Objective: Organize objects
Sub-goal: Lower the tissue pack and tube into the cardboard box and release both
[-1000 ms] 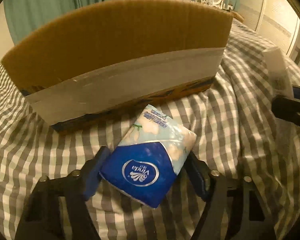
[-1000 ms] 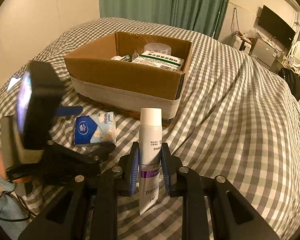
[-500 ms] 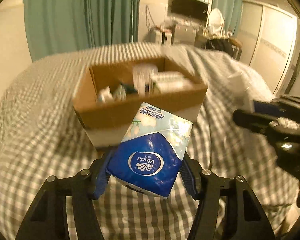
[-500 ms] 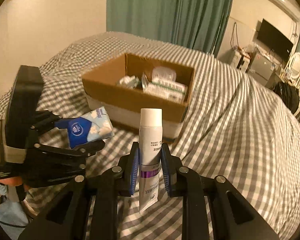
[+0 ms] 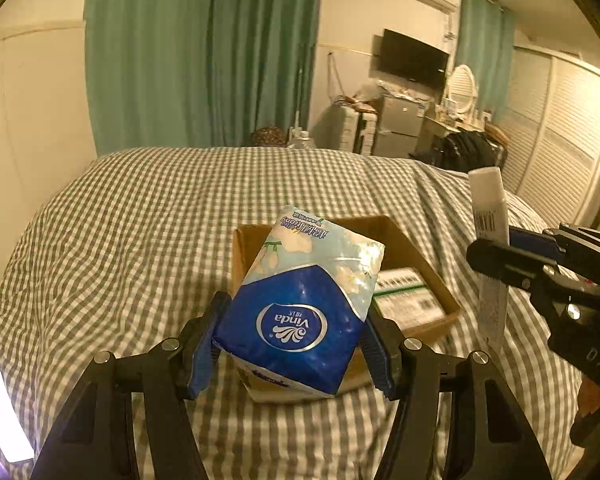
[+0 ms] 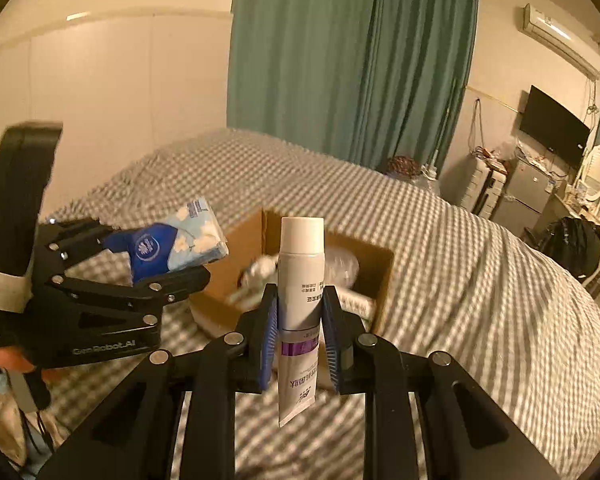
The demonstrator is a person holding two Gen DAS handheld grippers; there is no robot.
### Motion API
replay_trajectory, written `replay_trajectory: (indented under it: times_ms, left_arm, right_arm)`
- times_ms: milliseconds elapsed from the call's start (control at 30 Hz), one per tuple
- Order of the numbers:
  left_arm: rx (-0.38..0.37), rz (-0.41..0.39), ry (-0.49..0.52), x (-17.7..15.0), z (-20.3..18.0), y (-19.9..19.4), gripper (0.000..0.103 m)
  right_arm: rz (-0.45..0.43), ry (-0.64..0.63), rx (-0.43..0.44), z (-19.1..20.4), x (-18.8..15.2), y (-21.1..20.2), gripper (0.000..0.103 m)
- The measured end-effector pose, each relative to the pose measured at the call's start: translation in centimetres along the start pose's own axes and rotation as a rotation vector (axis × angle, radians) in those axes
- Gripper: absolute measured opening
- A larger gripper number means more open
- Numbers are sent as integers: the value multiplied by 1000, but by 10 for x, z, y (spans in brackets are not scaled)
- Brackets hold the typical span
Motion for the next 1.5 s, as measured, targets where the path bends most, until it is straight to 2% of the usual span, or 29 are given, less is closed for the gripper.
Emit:
replay_trajectory:
  times_ms: [300, 500, 767, 967, 1067, 1133, 1200, 1400, 1500]
  left_arm:
    - [1, 46, -25, 17, 11, 65, 63]
    - [-9, 94, -28, 15, 14, 107, 63]
    - [-30, 128, -29, 0, 11, 125, 63]
    - [-21, 166, -11, -14, 5, 131, 65]
    - [-15, 177, -5, -17, 5, 126, 69]
    - [-16, 173, -5, -17, 2, 119, 76]
    - [-17, 166, -5, -15, 1, 111, 81]
    - [17, 121, 24, -3, 1, 79, 86]
    - [45, 74, 35, 11, 3, 60, 90]
  right_arm:
    - [31, 111, 63, -24, 33, 85, 20]
    - [74, 124, 74, -31, 30, 132, 20]
    - [106, 127, 79, -50, 28, 177, 21]
    - [121, 163, 100, -44, 12, 177, 21]
    - [117, 173, 92, -46, 13, 171, 22]
    - [106, 177, 80, -49, 17, 164, 30]
    - [85, 191, 68, -52, 23, 153, 47]
    - [46, 192, 34, -57, 37, 118, 49]
    - [20, 190, 18, -58, 45, 98, 56]
Point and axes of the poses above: each gripper's, at about its wrist camera, not at the fingertips, and y roughly the way its jaws point, z to its left, x to its top, the point moved 8 cm from there along y, roughly the way its jaws point, and after that the axes turned 8 degrees about -z, right-handed, at the moved point
